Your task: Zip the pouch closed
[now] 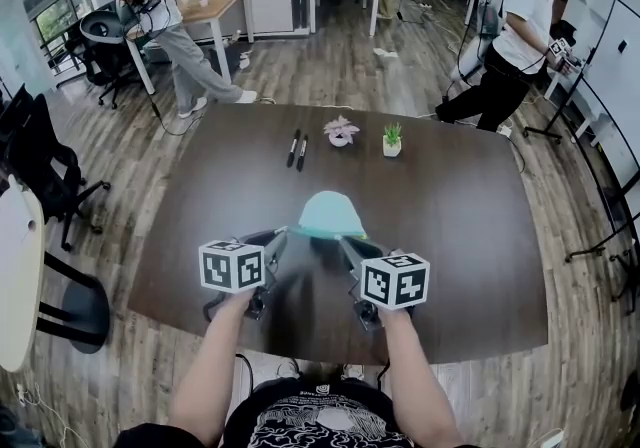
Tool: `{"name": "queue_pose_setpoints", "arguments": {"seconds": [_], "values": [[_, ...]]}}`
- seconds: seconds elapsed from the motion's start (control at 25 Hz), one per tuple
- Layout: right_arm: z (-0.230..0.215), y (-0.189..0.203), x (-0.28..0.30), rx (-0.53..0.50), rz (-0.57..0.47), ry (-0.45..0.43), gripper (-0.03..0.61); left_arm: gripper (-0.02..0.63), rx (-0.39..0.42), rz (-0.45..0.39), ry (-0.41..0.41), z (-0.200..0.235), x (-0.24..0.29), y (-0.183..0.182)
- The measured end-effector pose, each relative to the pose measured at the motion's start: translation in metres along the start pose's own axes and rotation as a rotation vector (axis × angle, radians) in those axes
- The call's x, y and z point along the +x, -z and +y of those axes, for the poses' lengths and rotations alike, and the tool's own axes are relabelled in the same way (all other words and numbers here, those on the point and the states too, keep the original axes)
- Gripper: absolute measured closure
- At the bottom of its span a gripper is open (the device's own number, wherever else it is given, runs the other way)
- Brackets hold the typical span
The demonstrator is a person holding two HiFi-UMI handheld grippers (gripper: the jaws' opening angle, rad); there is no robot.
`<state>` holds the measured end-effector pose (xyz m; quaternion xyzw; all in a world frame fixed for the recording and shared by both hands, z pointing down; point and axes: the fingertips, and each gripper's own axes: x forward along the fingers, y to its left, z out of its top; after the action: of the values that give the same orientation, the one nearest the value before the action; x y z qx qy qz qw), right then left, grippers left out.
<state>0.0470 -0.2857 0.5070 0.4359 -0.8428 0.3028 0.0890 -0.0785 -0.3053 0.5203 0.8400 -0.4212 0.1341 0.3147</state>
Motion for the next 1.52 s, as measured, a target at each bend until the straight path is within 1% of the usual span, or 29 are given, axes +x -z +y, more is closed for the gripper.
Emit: {"name": "queue_pose_setpoints", "arguments": {"seconds": [0.32, 0.56, 0.84, 1.04, 1.28, 1.52], "values": [[0.000, -0.001, 0.002, -0.001, -0.001, -0.004, 0.571, 0.591, 0.003, -0.008, -0.013, 0.003, 0.001, -0.002], [-0.007, -0.002, 0.000, 0.002, -0.003, 0.009, 0.571, 0.591, -0.016, -0.024, -0.037, 0.011, -0.002, -0.004], [-0.005, -0.001, -0.001, -0.002, 0.000, 0.007, 0.571, 0.591, -0.018, -0.034, -0.053, 0.014, -0.004, -0.002], [-0.012, 0.000, -0.006, 0.006, -0.001, 0.022, 0.571, 0.591, -0.038, -0.043, -0.076, 0.021, -0.008, -0.002], [-0.012, -0.001, -0.007, 0.001, -0.003, 0.027, 0.571, 0.591, -0.037, -0.047, -0.085, 0.022, -0.008, -0.002], [-0.022, -0.003, -0.009, 0.012, -0.011, 0.043, 0.571, 0.591, -0.050, -0.045, -0.091, 0.027, -0.006, -0.001]]}}
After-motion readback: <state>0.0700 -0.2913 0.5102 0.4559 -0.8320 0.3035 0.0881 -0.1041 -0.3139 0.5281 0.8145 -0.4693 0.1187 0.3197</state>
